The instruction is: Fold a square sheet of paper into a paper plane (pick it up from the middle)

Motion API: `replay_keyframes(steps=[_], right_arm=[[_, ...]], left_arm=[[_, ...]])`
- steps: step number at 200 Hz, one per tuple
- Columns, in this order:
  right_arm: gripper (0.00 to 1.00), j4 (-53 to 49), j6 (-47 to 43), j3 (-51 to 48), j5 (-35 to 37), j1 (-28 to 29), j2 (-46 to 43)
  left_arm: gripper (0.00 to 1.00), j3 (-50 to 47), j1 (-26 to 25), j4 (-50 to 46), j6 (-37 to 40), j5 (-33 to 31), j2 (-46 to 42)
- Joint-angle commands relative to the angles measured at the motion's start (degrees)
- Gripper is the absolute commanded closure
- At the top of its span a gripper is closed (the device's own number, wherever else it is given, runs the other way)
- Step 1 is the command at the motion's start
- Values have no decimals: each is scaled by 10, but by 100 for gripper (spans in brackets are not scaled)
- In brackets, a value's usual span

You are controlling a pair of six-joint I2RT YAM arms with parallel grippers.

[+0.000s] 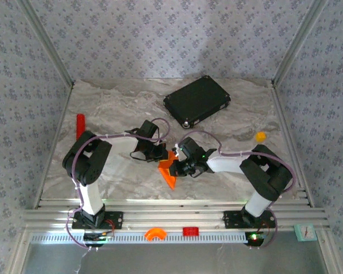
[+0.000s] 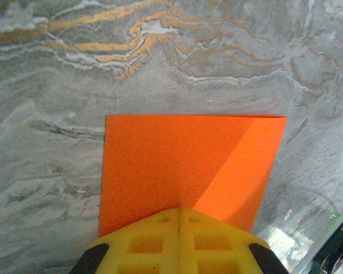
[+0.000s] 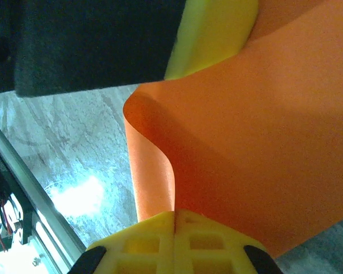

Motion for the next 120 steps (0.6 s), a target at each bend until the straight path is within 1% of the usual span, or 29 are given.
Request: replay_keyframes(steps=[1,66,120], right_arm=[[98,-22,-10,17,4,5,10],[98,-20,-10,13,-14,9,9],[98,-23,-10,12,4,8,13]], left_arm=[[100,2,-6,-37,2,-15,-3],[100,12,-6,-41,1,-17,1],[100,5,-6,-36,-1,-16,1]])
